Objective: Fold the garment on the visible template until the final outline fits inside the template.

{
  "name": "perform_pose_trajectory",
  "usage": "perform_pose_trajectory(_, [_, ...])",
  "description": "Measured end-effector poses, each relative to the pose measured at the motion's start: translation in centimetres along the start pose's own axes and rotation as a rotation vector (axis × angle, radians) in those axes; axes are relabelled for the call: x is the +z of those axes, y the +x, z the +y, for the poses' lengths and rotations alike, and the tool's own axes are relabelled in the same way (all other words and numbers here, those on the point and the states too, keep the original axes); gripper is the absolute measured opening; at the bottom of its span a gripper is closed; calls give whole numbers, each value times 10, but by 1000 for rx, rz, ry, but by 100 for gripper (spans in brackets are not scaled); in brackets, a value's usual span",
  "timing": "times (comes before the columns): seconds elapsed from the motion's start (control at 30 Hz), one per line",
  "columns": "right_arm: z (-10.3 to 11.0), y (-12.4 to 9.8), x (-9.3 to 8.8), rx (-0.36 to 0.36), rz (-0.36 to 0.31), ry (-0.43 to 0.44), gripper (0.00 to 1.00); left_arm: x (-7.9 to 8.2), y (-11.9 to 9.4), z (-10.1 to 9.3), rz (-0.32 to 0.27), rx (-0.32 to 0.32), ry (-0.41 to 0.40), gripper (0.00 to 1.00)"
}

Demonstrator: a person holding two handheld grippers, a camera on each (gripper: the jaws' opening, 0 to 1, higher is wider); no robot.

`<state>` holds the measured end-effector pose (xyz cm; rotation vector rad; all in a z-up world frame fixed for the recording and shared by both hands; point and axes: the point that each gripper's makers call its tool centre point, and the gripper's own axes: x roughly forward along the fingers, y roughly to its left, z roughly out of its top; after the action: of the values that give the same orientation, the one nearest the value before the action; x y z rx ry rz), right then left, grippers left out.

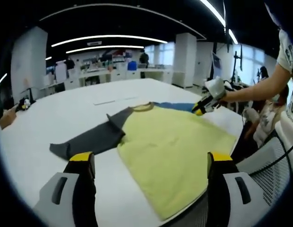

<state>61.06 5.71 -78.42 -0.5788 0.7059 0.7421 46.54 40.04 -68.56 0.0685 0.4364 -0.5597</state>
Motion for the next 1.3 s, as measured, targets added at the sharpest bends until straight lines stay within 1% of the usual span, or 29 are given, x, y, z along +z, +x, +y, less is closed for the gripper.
perform_pose_trajectory(0.13, [-1, 4, -1, 0, 3, 10, 2, -1, 1, 2, 6, 5, 1, 94])
perform_pose_trajectory(0.2, [-1, 5, 0, 0, 0, 20, 0, 1, 2, 2, 5, 7, 4, 94])
perform_pose_trajectory(0.33, [-3, 3, 0, -12, -2, 26, 0, 2, 3, 4, 1, 7, 10, 93])
perform_pose_trajectory(0.5, [-13, -4, 5, -52, -20, 38, 0, 5, 4, 2, -6, 1, 14, 93])
perform_pose_trajectory(0.63, [-25, -9, 8, -98, -34, 76, 0, 3, 4, 5, -1, 2, 24, 93])
perform_pose_trajectory(0.73, [-33, -10, 5, -124, -39, 115, 0, 5, 4, 4, -9, 0, 21, 94])
perform_pose_trajectory(0.9, [-34, -11, 5, -139, -46, 177, 0, 6, 4, 2, -9, -5, 25, 94])
perform_pose_trajectory(0.93, [-35, -13, 5, -146, -46, 203, 4, 6, 4, 2, -12, -8, 26, 94])
perform_pose_trajectory(1.0, [-38, -16, 2, -160, -45, 226, 14, 7, 3, 2, -14, -11, 30, 95])
perform_pose_trajectory(1.07, [-41, -20, -1, -170, -43, 260, 20, 7, 4, 0, -12, -12, 30, 96])
perform_pose_trajectory(1.1, [-45, -24, -2, -182, -53, 275, 24, 8, 4, 0, -12, -12, 32, 96])
perform_pose_trajectory(1.13, [-47, -26, -3, -189, -58, 287, 35, 8, 4, 0, -12, -12, 33, 96])
perform_pose_trajectory(1.17, [-54, -41, -9, -215, -63, 342, 36, 11, 4, -2, -23, -14, 34, 98])
perform_pose_trajectory(1.3, [-64, -56, -19, -247, -67, 397, 40, 14, 7, -4, -31, -19, 28, 99])
